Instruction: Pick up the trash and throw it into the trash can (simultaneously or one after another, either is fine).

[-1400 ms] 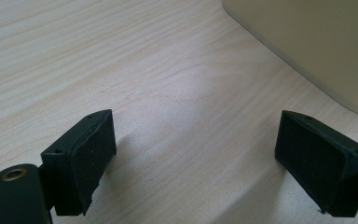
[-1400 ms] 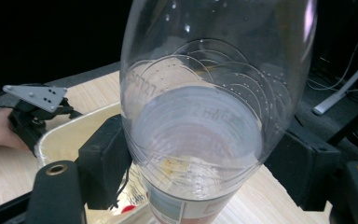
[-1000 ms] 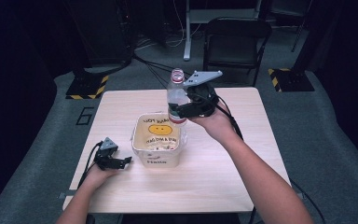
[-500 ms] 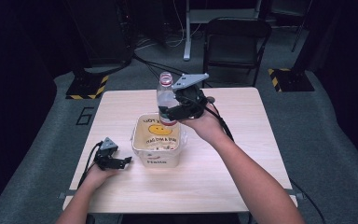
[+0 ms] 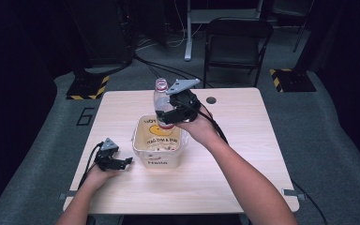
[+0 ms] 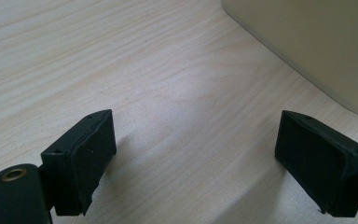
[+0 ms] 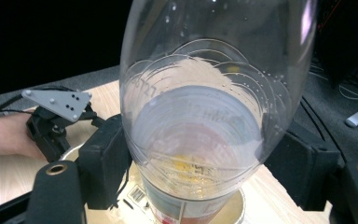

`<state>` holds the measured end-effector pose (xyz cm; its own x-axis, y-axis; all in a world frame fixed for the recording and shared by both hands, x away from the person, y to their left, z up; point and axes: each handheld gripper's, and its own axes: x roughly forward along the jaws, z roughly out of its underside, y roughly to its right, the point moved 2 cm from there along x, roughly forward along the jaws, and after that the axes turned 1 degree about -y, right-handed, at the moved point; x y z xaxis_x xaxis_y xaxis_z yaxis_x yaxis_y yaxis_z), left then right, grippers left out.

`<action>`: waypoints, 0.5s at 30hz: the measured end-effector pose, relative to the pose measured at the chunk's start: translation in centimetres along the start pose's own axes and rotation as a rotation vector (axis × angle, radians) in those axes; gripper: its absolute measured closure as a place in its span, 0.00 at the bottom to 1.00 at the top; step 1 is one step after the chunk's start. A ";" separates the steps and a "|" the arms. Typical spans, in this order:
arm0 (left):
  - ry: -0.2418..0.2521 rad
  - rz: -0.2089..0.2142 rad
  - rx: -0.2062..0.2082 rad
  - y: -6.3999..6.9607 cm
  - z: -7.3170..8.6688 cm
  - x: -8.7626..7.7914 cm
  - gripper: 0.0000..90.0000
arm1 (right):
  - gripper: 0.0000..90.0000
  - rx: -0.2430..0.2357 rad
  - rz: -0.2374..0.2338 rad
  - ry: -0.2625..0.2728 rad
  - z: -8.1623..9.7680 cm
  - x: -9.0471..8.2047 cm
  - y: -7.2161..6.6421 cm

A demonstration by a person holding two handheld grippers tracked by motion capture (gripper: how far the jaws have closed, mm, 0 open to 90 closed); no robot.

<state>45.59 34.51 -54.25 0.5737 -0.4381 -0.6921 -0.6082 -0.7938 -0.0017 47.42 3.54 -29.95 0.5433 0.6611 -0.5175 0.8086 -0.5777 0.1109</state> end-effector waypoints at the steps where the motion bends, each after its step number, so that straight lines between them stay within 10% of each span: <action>1: 0.000 0.000 0.000 0.0 0.0 0.0 0.13 | 0.28 0.000 0.000 0.000 0.0 0.0 0.0; 15: -0.002 0.001 0.002 0.0 0.0 0.0 0.13 | 0.28 0.004 -0.003 -0.024 0.9 2.8 -0.5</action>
<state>45.59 34.52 -54.24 0.5723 -0.4380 -0.6933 -0.6099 -0.7924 -0.0029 48.38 5.24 -32.28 0.5355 0.6509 -0.5381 0.8092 -0.5777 0.1065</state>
